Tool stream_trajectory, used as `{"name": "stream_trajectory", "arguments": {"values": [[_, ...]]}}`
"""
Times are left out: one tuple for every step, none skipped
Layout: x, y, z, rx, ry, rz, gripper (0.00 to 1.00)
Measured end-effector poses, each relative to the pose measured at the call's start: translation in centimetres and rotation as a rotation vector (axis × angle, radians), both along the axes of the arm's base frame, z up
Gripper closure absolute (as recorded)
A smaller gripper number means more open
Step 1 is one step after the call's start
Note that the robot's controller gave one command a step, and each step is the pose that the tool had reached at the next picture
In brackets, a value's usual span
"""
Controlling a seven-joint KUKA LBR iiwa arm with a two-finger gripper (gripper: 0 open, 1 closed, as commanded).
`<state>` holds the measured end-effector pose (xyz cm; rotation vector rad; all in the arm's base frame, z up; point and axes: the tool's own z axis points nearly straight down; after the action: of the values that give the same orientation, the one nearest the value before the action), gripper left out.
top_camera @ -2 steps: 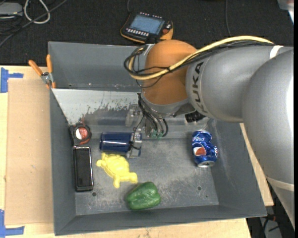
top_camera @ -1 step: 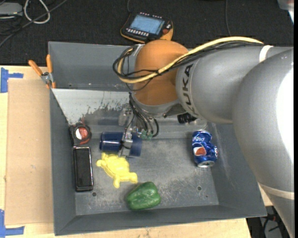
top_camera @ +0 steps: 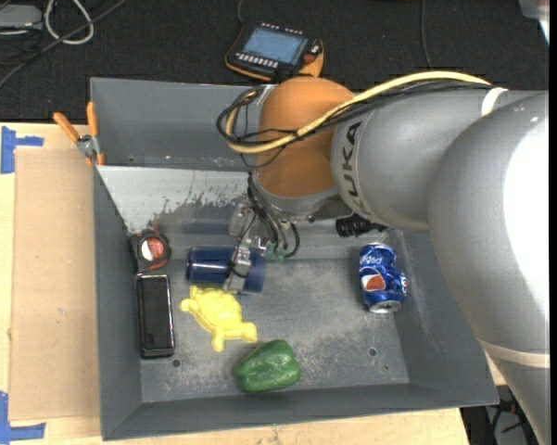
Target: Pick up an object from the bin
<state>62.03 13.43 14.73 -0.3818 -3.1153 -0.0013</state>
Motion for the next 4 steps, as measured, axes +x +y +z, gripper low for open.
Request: {"name": "stream_trajectory", "arguments": {"values": [[-0.1, 1.1, -7.6, 0.0, -0.009, -0.011, 0.0], [-0.3, 0.9, -7.8, 0.002, -0.01, -0.172, 1.0], [-0.3, 0.9, -7.8, 0.002, -0.01, -0.172, 1.0], [-0.4, 0.9, -6.6, 0.002, -0.007, -0.172, 1.0]]}}
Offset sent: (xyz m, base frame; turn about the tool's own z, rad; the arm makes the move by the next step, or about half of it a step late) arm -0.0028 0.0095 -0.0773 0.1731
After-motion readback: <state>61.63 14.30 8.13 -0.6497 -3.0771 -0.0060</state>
